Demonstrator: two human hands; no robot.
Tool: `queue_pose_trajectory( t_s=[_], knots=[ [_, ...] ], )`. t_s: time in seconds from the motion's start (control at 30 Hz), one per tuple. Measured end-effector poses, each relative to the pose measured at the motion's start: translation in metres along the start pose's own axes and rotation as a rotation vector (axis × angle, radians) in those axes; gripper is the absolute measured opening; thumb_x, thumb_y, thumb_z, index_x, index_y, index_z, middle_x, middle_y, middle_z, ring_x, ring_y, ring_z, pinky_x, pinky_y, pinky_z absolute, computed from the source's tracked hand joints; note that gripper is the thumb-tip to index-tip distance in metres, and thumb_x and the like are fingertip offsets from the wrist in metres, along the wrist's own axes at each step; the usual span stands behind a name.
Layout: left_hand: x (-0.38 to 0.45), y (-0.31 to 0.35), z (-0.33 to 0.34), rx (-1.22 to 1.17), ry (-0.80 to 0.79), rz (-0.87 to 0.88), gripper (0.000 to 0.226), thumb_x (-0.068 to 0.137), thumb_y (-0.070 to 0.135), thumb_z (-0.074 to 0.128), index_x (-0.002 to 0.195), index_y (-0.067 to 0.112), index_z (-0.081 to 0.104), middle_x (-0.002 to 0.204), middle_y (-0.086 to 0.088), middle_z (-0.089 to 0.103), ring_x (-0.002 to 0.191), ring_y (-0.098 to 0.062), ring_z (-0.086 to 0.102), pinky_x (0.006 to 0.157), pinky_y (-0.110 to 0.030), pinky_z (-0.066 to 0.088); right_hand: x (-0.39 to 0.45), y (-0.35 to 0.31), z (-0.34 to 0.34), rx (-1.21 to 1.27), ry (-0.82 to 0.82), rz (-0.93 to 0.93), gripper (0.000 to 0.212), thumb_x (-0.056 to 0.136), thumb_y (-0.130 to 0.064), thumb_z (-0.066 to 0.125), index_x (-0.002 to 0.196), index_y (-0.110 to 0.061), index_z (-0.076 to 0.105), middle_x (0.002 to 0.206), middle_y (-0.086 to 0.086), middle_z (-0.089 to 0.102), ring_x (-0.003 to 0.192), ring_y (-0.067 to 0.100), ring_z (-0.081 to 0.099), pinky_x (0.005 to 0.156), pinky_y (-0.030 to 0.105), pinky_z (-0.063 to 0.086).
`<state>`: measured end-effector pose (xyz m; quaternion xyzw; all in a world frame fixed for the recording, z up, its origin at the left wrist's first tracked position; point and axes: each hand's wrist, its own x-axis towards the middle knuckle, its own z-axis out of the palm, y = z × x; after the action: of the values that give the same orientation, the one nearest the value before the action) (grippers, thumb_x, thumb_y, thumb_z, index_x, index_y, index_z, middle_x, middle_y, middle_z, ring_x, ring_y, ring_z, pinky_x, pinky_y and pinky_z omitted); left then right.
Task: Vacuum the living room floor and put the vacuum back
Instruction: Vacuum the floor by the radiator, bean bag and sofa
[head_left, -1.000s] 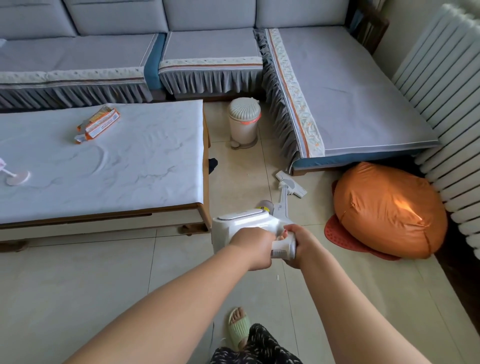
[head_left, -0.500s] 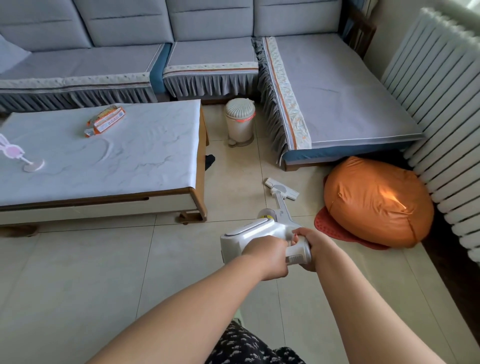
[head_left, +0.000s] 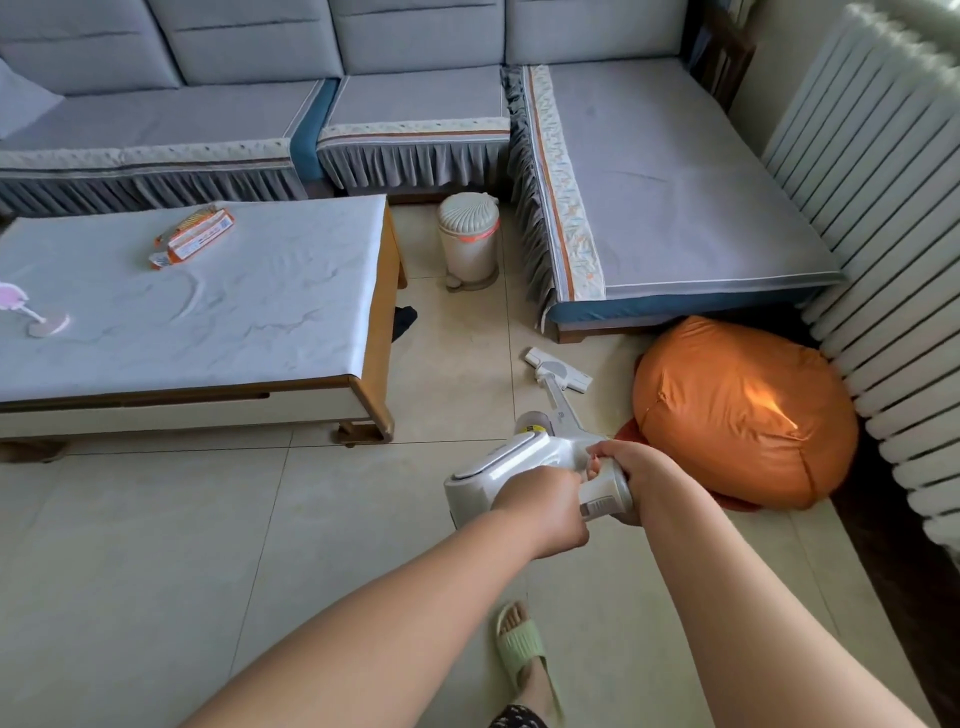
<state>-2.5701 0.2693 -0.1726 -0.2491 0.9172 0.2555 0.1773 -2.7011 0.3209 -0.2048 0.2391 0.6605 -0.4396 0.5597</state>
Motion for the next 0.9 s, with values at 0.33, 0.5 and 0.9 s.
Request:
queue_pose_trajectory(
  t_s=[0.33,0.5,0.9],
  knots=[
    [0.066,0.060,-0.017,-0.130,0.030,-0.082,0.043,0.080,0.017,0.057,0.123,0.021,0.054,0.089,-0.002,0.056,0.083,-0.027,0.058,0.065,-0.027,0.044,0.010,-0.083,-0.048,-0.173,0.042,0.004,0.017,0.081,-0.019,0.070,0.081,-0.011,0.056,0.064,0.001,0.061,0.060,0.021,0.061,0.088,0.029,0.050],
    [0.089,0.102,-0.019,-0.142,0.039,-0.108,0.037,0.080,0.015,0.057,0.117,0.018,0.056,0.081,-0.001,0.055,0.077,-0.027,0.056,0.055,-0.027,0.038,0.025,-0.112,-0.088,-0.165,-0.022,0.002,0.013,0.079,-0.013,0.067,0.077,-0.010,0.055,0.057,0.001,0.057,0.052,0.020,0.056,0.082,0.025,0.050],
    [0.138,0.247,0.013,-0.221,0.128,-0.229,0.028,0.081,0.014,0.054,0.108,0.022,0.055,0.080,0.001,0.054,0.079,-0.027,0.061,0.058,-0.028,0.040,0.025,-0.166,-0.221,-0.438,-0.077,-0.055,0.023,0.087,-0.020,0.064,0.078,-0.003,0.050,0.072,0.009,0.057,0.065,0.022,0.056,0.076,0.031,0.050]
  ],
)
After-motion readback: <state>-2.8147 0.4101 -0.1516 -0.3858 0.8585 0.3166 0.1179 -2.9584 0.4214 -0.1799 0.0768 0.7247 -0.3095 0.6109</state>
